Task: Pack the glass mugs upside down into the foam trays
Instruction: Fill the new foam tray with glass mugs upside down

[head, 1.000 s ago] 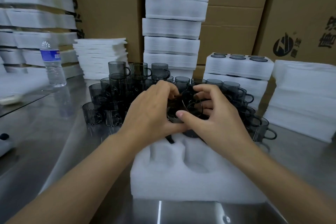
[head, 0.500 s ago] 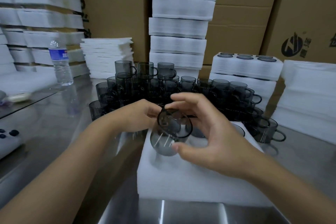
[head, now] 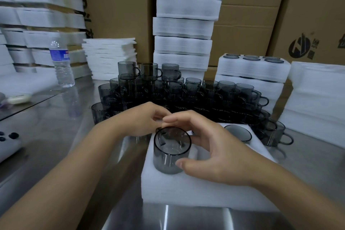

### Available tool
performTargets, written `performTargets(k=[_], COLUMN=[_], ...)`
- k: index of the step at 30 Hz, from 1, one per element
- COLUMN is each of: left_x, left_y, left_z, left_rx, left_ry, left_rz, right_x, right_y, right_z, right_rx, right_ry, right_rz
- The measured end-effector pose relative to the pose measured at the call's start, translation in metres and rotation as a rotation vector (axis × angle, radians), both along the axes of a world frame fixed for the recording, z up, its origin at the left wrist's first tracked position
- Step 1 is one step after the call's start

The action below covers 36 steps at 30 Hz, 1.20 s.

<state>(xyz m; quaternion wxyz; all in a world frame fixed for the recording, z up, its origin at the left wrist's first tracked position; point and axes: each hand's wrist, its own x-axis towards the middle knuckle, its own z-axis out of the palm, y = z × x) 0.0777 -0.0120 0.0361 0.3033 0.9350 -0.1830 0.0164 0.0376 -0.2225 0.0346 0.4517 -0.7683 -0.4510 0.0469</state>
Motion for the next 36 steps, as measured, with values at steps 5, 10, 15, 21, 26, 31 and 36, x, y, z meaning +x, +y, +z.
performTargets(k=[5,10,15,21,26,31,36], left_x=[0.0,0.0,-0.005,-0.011,-0.011,-0.012,-0.012], left_y=[0.0,0.001,0.012,0.026,0.028,0.029,0.029], left_z=[-0.001,0.001,0.007,0.011,0.009,0.011,0.013], left_rx=[-0.002,-0.096,-0.204,-0.098,-0.069,-0.088,-0.045], left_ry=[0.017,0.109,0.337,0.462,0.515,0.555,0.545], left_rz=[0.018,0.02,-0.047,-0.201,-0.198,-0.195,-0.165], right_x=[0.001,0.002,-0.004,-0.003,0.003,0.013,0.018], right_y=[0.0,-0.001,0.003,0.006,0.003,0.005,0.008], right_z=[0.001,0.003,0.0,0.002,0.002,-0.006,-0.009], right_rx=[-0.094,-0.152,-0.201,-0.262,-0.213,-0.166,-0.27], right_ry=[0.007,-0.009,-0.205,-0.215,-0.059,0.003,0.038], right_rz=[-0.029,-0.044,-0.04,-0.087,-0.087,-0.373,-0.368])
